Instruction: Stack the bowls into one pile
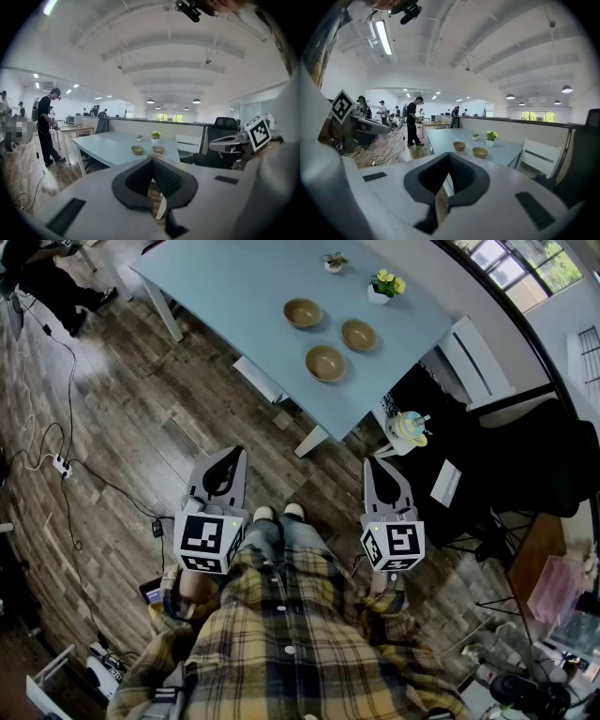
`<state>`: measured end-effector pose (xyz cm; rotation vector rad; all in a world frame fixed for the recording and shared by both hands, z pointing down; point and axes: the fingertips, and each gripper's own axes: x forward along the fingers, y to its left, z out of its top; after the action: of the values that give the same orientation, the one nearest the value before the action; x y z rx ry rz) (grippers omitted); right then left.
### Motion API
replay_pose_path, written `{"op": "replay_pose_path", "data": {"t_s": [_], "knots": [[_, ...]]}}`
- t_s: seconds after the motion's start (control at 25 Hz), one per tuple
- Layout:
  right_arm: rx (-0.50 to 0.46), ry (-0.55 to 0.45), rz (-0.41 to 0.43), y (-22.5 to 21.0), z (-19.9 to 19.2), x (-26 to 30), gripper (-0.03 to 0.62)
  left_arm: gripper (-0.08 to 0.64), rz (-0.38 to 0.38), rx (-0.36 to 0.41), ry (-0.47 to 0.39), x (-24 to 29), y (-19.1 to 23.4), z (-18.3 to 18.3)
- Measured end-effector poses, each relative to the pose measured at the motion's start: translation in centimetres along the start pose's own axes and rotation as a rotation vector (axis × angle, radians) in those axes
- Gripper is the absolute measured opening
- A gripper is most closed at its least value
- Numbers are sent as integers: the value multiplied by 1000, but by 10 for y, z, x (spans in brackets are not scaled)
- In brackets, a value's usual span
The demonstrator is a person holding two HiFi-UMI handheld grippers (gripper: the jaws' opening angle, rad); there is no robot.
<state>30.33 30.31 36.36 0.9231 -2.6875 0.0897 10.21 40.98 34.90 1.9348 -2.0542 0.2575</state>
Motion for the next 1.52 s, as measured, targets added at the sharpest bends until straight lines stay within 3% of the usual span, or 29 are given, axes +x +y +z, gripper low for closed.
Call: {"op": "replay_pose_path", "data": {"t_s": [0.6, 0.72, 0.92, 1.24, 1.52], "knots": [[73, -82, 17, 4, 11, 9, 10, -9, 51, 14, -50, -9, 30, 4], [86, -89, 31, 8, 14, 18, 66, -6, 62, 4, -62, -9, 41, 4], [111, -72, 56, 12, 13, 41, 101, 89, 81, -25, -71, -3, 62, 6], [148, -58, 81, -2, 8, 109, 166, 149, 77, -42, -41, 50, 95, 7], [180, -63, 90, -44, 28, 191, 180, 167, 58, -59, -42, 135, 128, 39]]}}
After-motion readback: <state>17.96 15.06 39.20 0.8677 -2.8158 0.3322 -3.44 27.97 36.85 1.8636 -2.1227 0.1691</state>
